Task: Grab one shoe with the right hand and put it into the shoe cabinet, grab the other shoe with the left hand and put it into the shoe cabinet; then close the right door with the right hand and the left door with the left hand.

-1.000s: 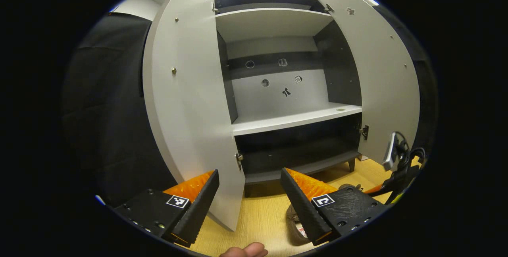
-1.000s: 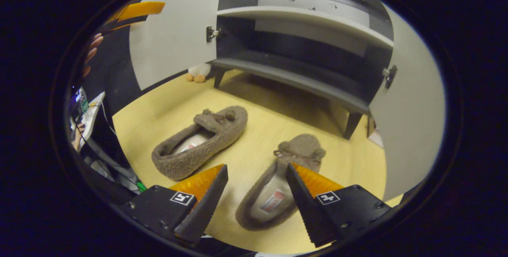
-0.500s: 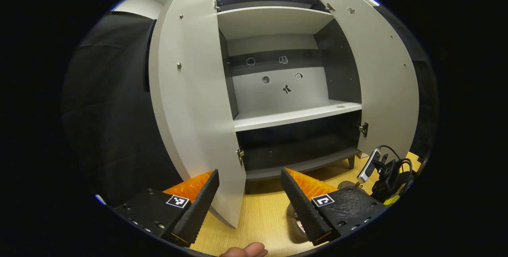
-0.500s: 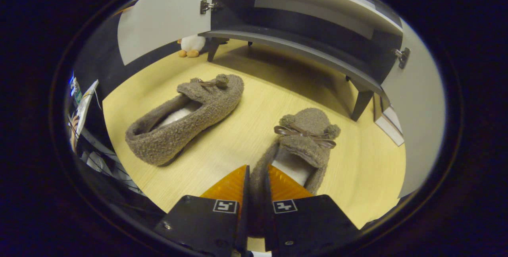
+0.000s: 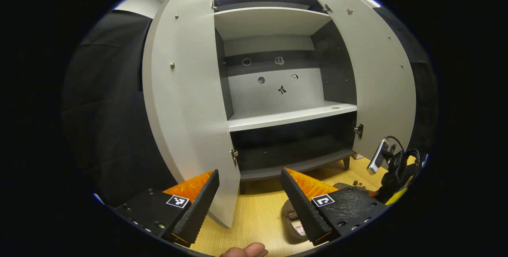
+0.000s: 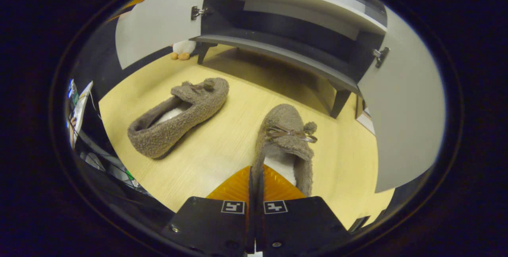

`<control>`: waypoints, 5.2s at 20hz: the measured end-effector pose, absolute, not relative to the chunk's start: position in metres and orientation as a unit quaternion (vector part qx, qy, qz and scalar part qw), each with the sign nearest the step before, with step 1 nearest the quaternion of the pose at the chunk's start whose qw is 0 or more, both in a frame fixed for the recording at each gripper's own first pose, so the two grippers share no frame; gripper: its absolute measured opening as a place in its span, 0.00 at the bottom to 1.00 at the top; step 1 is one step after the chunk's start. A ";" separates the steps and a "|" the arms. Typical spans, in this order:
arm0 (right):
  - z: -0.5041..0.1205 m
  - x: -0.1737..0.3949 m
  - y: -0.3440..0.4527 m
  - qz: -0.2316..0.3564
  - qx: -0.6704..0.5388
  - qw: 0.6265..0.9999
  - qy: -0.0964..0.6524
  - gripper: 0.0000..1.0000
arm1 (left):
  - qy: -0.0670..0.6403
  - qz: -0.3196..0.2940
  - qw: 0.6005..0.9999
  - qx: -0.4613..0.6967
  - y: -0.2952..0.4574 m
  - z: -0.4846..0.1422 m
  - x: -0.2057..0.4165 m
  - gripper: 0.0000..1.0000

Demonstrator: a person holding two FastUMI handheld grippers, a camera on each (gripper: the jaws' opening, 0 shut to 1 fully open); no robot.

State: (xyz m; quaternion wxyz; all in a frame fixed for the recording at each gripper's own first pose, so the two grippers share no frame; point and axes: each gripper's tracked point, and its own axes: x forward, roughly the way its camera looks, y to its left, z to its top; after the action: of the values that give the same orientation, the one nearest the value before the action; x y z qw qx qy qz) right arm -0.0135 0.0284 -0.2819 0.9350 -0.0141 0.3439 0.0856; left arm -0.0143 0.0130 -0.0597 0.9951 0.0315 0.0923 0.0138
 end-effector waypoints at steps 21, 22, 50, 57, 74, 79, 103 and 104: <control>0.023 0.034 -0.001 0.053 0.067 0.993 0.080 0.04 | 0.084 -0.034 0.996 0.010 -0.009 -0.063 0.003 0.96; 0.035 0.043 -0.006 0.053 0.063 0.994 0.075 0.04 | 0.083 -0.034 0.996 0.010 -0.009 -0.063 0.003 0.96; 0.168 0.158 -0.066 -0.023 0.003 0.998 -0.056 1.00 | 0.127 -0.008 0.992 0.005 0.006 -0.088 -0.035 0.96; 0.161 -0.038 -0.057 -0.016 0.088 0.981 -0.172 1.00 | 0.086 -0.036 0.996 0.006 -0.020 -0.079 -0.020 0.96; 0.005 -0.028 -0.024 -0.001 0.072 0.995 0.070 1.00 | 0.279 -0.068 0.957 -0.044 -0.046 -0.272 -0.042 0.96; -0.002 -0.019 -0.013 0.018 0.068 0.993 0.092 1.00 | 0.316 -0.079 0.944 -0.058 -0.056 -0.302 -0.037 0.96; -0.012 -0.016 -0.032 0.024 0.111 0.990 0.081 1.00 | 0.146 0.005 0.982 -0.118 -0.006 -0.032 0.036 0.06; -0.009 -0.014 -0.030 0.026 0.119 0.990 0.075 1.00 | 0.128 0.012 0.986 -0.110 -0.001 -0.012 0.042 0.06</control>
State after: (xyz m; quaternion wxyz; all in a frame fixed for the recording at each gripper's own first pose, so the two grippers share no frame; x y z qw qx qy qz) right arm -0.0137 -0.0302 -0.0089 0.9897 0.1188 0.0748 0.0264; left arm 0.0419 -0.0010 -0.0125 0.9856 -0.1101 0.1277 0.0123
